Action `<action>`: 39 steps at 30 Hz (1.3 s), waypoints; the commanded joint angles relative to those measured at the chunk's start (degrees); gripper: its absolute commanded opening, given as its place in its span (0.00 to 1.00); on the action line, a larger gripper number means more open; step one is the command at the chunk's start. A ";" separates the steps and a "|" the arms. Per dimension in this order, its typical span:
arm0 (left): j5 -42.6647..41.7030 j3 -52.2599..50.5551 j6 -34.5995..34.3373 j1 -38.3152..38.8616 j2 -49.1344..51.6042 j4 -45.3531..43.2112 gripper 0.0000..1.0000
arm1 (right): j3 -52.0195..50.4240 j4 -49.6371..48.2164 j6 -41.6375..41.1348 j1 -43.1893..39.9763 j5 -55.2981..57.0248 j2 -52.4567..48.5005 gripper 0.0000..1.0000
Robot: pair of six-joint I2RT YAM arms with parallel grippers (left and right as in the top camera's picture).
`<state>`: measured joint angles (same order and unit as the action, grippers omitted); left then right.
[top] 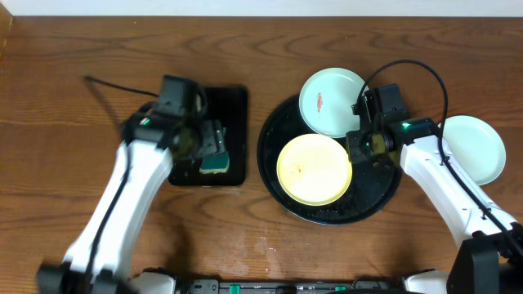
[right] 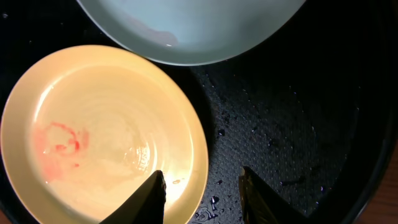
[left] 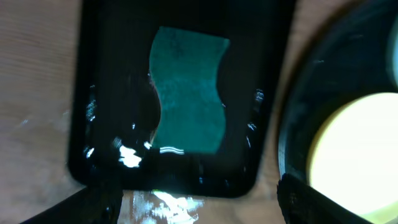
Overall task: Clean dirty plates on tray and stack at the side
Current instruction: 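Grasp the green sponge again with the left gripper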
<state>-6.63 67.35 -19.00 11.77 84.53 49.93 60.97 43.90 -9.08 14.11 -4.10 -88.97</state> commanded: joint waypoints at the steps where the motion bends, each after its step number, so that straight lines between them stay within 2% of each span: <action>1: 1.29 -0.85 0.70 -0.20 7.06 -3.67 0.77 | 0.37 0.09 1.42 -0.24 -0.92 0.52 0.37; 5: 1.31 -0.83 -1.46 -0.20 15.67 -9.62 0.70 | 0.37 0.24 1.40 -0.20 -0.92 0.52 0.37; 11: 2.58 -0.85 -2.73 -0.24 25.40 -12.85 0.63 | 0.37 0.79 0.79 -0.20 -0.94 0.52 0.37; 12: 2.56 -0.83 -2.73 -0.24 26.67 -13.38 0.59 | 0.37 0.76 0.79 -0.20 -0.94 0.52 0.37; 13: 2.29 -0.85 -2.73 -0.24 27.74 -13.81 0.50 | 0.37 0.74 0.76 -0.20 -0.94 0.52 0.37; 15: 1.09 -0.83 -2.69 -0.24 29.24 -14.05 0.19 | 0.37 0.81 0.76 -0.20 -0.94 0.52 0.38; 16: 1.07 -0.83 -2.69 -0.24 29.40 -13.90 0.11 | 0.37 0.90 0.76 -0.20 -0.94 0.52 0.38; 18: 1.07 -0.76 -2.69 -0.24 28.98 -13.44 0.07 | 0.37 1.14 0.79 -0.20 -0.94 0.52 0.38; 23: 1.07 0.35 -2.69 -0.24 25.46 -11.28 0.08 | 0.37 1.57 0.79 -0.20 -0.92 0.52 0.38; 24: 1.09 0.46 -2.69 -0.24 24.37 -10.99 0.11 | 0.37 1.62 0.79 -0.20 -0.92 0.52 0.38; 26: 1.09 0.50 -2.67 -0.24 21.66 -10.73 0.47 | 0.37 1.68 0.79 -0.20 -0.92 0.52 0.38; 28: 1.27 0.50 -2.64 -0.24 19.37 -10.80 0.59 | 0.37 1.73 0.79 -0.20 -0.92 0.52 0.38; 33: 5.03 0.46 -2.43 -0.24 17.20 -12.70 0.63 | 0.37 1.73 0.79 -0.20 -0.92 0.52 0.38; 39: 6.47 -0.04 -1.16 -0.24 22.75 -16.46 0.63 | 0.37 1.73 0.79 -0.20 -0.92 0.52 0.38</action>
<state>-2.13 67.85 -20.93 11.70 103.39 34.63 60.97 45.52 -8.49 14.11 -4.56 -88.97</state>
